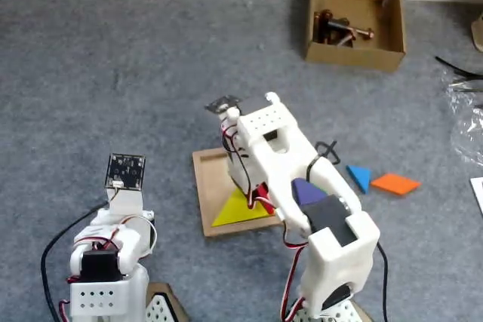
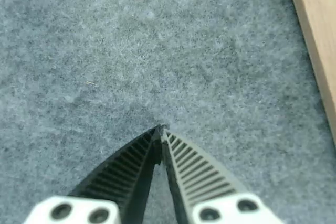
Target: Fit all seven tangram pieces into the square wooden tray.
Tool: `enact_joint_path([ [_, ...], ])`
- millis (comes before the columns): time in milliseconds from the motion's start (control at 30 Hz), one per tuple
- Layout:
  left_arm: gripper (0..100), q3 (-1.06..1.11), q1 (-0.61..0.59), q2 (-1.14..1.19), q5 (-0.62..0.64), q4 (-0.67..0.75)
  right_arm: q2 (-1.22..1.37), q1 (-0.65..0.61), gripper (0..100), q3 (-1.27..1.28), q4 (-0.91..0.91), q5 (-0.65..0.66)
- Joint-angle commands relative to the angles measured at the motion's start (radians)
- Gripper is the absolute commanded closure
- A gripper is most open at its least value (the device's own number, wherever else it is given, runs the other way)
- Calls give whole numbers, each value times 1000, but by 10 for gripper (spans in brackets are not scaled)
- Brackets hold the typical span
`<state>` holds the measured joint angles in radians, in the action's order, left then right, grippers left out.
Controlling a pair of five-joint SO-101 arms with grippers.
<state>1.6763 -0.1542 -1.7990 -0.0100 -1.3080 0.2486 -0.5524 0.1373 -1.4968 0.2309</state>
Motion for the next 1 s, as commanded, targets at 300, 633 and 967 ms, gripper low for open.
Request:
enact_joint_path([
  [300, 994, 21, -10, 2, 5, -5, -62, -12, 988, 110, 91, 2],
  [633, 994, 21, -10, 2, 5, -5, -62, -12, 898, 108, 91, 2],
  [967, 994, 21, -10, 2, 5, -5, -64, -10, 886, 61, 90, 8],
])
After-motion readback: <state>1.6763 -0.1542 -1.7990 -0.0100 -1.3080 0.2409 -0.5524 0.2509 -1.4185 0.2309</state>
